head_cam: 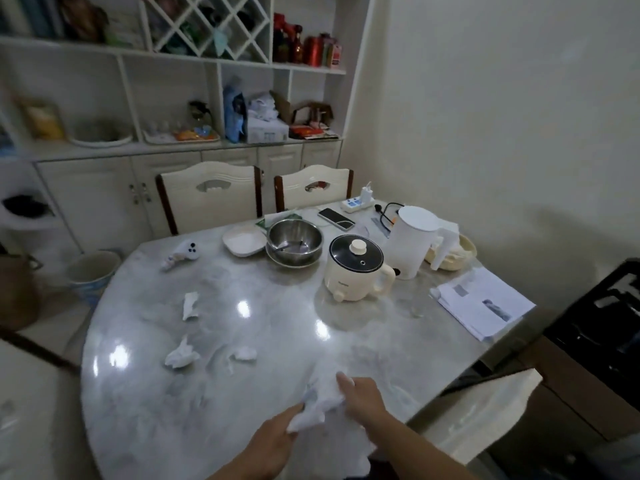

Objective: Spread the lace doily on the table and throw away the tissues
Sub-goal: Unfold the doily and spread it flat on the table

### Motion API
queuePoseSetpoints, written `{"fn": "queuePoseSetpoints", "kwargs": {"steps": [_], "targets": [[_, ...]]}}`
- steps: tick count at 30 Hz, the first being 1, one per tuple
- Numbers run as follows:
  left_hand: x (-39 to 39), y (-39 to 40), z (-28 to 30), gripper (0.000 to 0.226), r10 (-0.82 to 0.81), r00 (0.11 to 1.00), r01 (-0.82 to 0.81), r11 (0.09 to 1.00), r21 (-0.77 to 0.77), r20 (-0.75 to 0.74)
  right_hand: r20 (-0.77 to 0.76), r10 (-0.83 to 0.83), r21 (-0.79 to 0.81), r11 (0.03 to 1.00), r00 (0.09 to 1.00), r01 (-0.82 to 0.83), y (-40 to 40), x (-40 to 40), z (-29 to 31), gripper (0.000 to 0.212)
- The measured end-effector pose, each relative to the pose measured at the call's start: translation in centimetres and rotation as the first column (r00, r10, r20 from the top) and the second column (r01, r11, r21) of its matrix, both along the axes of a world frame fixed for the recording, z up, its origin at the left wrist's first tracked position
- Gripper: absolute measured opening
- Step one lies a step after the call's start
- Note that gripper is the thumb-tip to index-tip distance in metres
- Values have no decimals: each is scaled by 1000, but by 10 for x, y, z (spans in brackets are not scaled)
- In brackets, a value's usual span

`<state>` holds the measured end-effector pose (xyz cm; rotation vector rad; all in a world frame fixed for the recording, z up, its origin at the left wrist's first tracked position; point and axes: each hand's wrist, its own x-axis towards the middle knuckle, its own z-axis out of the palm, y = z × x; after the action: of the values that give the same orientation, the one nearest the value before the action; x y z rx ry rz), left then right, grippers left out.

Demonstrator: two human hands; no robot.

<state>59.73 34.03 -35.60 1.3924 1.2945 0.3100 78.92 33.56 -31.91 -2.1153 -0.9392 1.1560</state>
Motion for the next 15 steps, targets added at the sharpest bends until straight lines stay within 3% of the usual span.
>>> {"fn": "queuePoseSetpoints", "kwargs": {"steps": [1, 6, 11, 15], "targets": [[11, 4, 1, 48, 14, 1000, -13, 999, 38, -18, -30, -26, -11, 1000, 999, 26, 8, 8, -4, 45], [47, 15, 12, 21, 202, 976, -199, 979, 52, -75, -73, -15, 20, 1000, 997, 16, 31, 57, -23, 40], [77, 52, 9, 40, 365, 922, -365, 931, 22, -131, -98, 15, -102, 994, 995, -25, 38, 108, -34, 12], [94, 82, 11, 37, 486, 873, -486, 874, -3, -40, -130, 58, -215, 973, 990, -85, 32, 140, -55, 7]]}}
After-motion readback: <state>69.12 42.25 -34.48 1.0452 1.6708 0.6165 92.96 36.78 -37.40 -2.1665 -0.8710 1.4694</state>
